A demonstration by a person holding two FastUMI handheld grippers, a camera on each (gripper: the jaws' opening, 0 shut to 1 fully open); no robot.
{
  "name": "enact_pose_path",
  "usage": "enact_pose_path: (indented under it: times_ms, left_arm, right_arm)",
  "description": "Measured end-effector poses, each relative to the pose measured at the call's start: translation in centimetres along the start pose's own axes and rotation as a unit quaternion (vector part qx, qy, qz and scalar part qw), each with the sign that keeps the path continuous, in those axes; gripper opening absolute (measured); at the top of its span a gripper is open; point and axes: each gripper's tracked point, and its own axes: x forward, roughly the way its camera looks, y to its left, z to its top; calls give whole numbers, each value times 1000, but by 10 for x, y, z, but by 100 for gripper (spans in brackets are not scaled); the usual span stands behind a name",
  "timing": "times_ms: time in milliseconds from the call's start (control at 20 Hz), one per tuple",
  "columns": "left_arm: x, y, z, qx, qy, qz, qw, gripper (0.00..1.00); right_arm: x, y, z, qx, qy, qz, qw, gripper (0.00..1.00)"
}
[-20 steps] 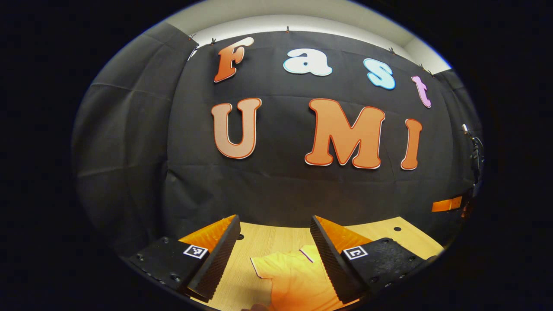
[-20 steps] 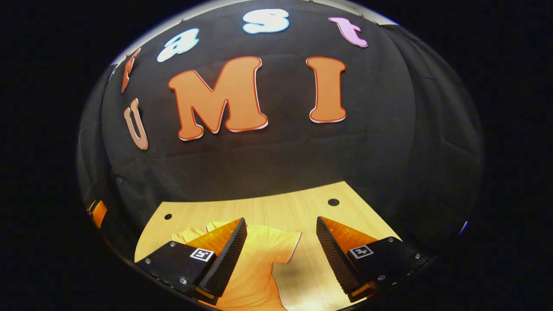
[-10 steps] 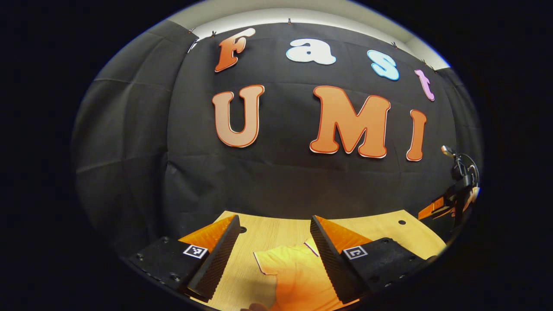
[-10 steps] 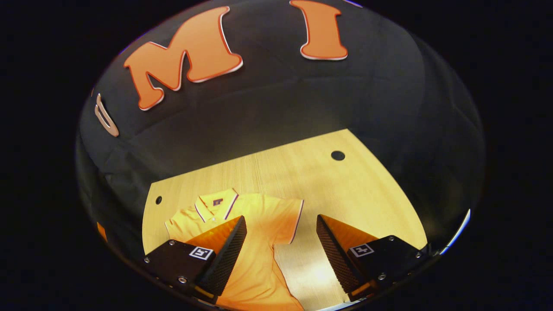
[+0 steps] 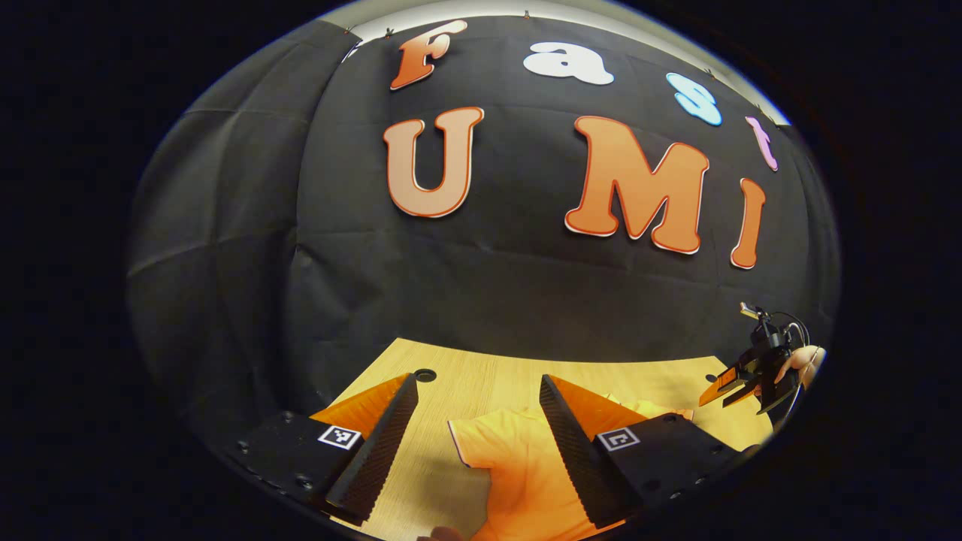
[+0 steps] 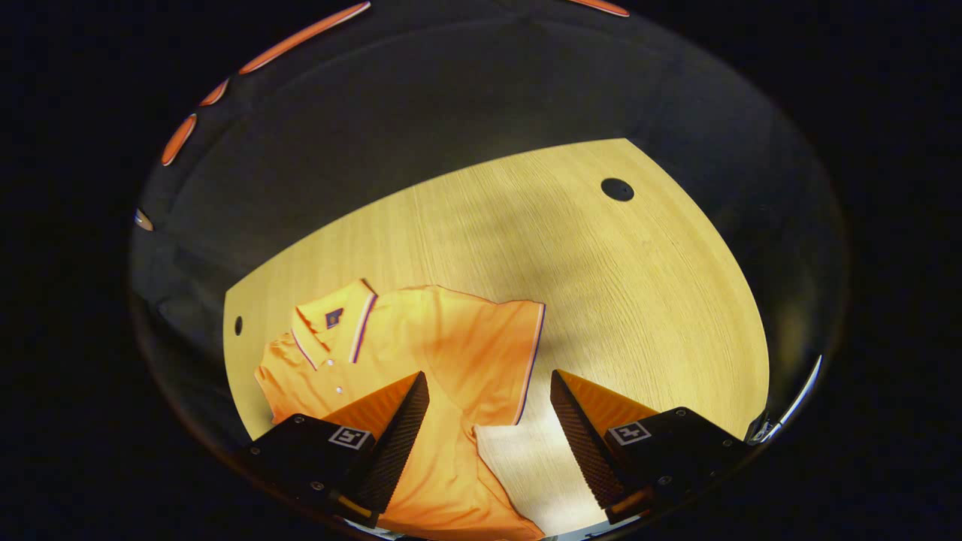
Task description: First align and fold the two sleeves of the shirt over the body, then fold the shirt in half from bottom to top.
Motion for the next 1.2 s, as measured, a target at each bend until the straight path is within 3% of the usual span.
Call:
enact_pose_path:
  times_ms: [250,550,950,1150,1200]
  left_arm:
    - [13,11,-12,9,17,7,1000,98]
    - [25,11,-18,10,32,3,999,98]
    - [32,16,-12,8,34,7,999,98]
    - [34,16,-12,7,36,8,999,98]
    - [35,15,-14,5,38,7,999,98]
  right_arm:
    - [50,-15,-13,2,61,-43,997,99]
    - [75,-19,-22,13,97,-56,994,99]
    - [92,-25,-25,22,95,-68,993,94]
    - [93,-16,-23,8,75,-67,995,83]
    - [92,-12,-23,4,70,-66,995,70]
